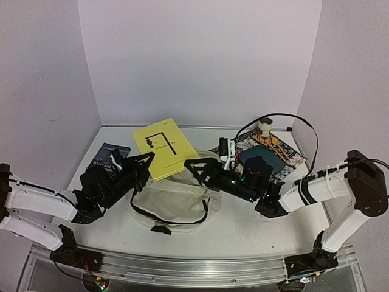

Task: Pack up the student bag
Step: Pass from the left arm to the right

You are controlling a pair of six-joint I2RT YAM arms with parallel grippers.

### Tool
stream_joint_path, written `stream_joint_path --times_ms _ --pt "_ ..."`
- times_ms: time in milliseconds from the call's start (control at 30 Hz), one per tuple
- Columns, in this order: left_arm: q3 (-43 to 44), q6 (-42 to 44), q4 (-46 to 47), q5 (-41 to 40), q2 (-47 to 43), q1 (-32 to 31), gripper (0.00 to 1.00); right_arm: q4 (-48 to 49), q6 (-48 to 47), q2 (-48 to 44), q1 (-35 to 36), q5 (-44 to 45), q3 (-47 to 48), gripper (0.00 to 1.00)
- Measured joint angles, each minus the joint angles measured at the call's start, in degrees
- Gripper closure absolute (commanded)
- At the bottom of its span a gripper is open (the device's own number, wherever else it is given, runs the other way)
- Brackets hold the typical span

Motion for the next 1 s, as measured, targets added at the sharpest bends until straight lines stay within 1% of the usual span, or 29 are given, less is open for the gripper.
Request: stream_joint_path --times_ms 67,167,300,433,567,700,767,833,933,1000 --pt "0.7 -0.4 0.1 0.9 0.6 0.0 1.00 -0.1 0.0 0.0 -0.4 0.0 0.0 0.23" --pt "1.7 -1.1 0.2 2.2 1.7 0.0 1.00 -0.1 0.1 0.0 -0.9 0.0 0.0 0.29" --pt "3.4 -1.7 0.3 4.2 4.5 0.0 1.00 -0.3 0.3 0.0 -1.0 -0.2 0.6 0.44" --pt "4.1 -3.3 2.1 5.5 7.2 0.0 1.00 -0.6 0.4 0.0 -1.1 -0.6 1.8 0.62" --pt "4.3 -3.9 3.7 5.9 8.0 0.0 0.99 -0.7 0.7 0.0 -1.6 -0.7 1.8 0.73" --pt "4.3 -2.9 4.6 6.1 8.3 0.0 0.95 0.1 3.4 0.0 -1.8 -0.7 1.8 0.88" --pt "4.3 -1.4 6.1 6.2 8.8 0.0 0.90 0.7 5.8 0.0 -1.9 -0.6 1.8 0.94" --pt "4.3 0.2 7.6 6.2 9.4 0.1 0.83 1.1 8.6 0.0 -2.0 -0.5 1.8 0.99" --pt "4.0 0.7 7.9 6.3 9.5 0.1 0.69 1.0 8.7 0.0 -2.1 -0.8 1.8 1.00" --pt "2.8 1.1 8.0 6.3 8.9 -0.1 0.60 0.9 6.9 0.0 -2.1 -1.5 1.6 1.00"
